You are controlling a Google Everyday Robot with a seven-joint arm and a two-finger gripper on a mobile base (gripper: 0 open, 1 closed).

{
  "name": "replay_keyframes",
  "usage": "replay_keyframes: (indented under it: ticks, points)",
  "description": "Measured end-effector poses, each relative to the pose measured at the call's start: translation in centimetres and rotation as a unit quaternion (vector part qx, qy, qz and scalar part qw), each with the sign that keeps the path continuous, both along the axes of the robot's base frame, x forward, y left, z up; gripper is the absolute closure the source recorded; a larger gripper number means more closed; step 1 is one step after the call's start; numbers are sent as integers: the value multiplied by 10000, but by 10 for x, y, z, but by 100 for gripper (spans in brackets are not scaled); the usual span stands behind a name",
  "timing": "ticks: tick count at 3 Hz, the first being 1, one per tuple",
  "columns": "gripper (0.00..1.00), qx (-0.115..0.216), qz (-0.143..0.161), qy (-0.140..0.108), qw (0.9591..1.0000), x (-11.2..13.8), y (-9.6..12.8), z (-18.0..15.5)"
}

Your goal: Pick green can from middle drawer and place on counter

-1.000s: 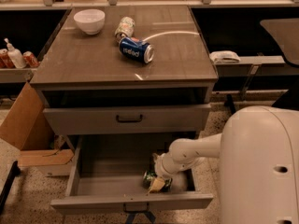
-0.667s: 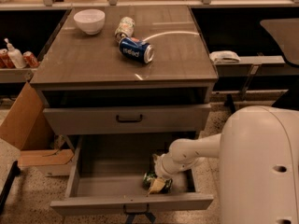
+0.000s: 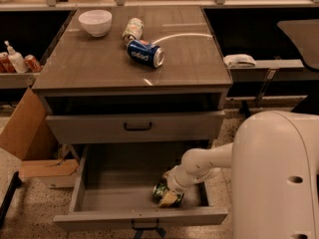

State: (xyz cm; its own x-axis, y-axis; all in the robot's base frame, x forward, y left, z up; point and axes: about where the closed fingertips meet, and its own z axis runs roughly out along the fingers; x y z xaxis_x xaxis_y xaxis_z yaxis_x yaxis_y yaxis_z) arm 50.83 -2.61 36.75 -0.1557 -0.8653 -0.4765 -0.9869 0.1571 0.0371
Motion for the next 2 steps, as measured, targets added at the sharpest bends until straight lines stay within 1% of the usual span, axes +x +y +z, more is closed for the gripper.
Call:
replay_keyframes:
  ticks: [1,2]
  points:
    - [50,-65,26,58,10000,-4,-1,-2]
    - [72,-58,75,67,9999,-10,4,0]
